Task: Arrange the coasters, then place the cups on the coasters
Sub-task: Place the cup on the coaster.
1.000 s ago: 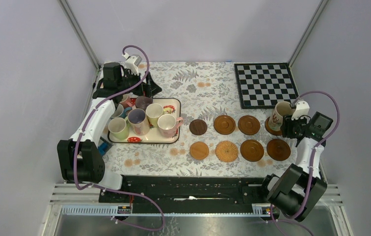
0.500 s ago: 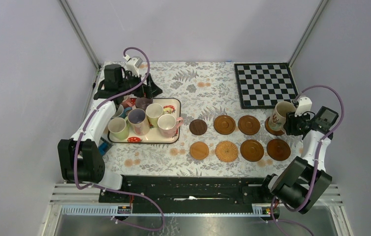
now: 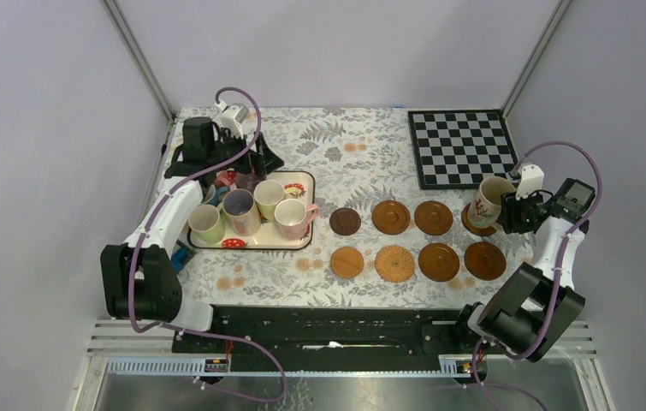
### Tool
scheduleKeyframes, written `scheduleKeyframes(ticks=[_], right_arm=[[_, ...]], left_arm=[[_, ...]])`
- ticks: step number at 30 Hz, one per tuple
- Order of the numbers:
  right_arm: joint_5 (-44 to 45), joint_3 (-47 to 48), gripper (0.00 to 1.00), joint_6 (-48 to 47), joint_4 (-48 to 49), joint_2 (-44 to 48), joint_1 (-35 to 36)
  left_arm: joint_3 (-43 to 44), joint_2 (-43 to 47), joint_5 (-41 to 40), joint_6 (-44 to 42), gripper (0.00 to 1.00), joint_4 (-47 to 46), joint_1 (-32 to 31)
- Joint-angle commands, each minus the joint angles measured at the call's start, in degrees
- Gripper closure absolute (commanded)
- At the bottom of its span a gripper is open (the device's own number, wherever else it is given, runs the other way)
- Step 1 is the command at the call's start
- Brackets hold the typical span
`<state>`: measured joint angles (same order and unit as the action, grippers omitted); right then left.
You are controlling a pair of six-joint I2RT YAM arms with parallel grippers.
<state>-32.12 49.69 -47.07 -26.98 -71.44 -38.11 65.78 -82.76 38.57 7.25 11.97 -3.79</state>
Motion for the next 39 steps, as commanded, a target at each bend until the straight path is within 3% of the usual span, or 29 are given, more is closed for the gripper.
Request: scheduleKeyframes(ticks=[1,26,30,35,39], right_arm=[[0.51,3.82,0.51,-3.17,-3.02,-1.67,-0.49],[1.10,7.75,0.54,-8.93,-6.67,-5.64,-3.38],[0.61,7.72,0.39,-10.71,-7.95,-5.05,-3.39],[-0.54,11.30,0.03,-14.58,-15.29,-6.25,-3.38],[-1.42,16.36,0.00,-15.07,-20.72,-8.07,-3.48]], left_arm=[[-1.03,2.82,1.69,0.49,0.01,-3.97,-0.24],[-0.92,2.70,1.84,0.29,0.01,-3.96,-0.25],[-0.77,2.52,1.90,0.10,0.01,-3.89,-0.25],[-0.99,2.84,1.69,-0.19,0.01,-3.72,-0.25],[-1.44,3.35,1.91,-0.21,0.01,-3.82,-0.25]])
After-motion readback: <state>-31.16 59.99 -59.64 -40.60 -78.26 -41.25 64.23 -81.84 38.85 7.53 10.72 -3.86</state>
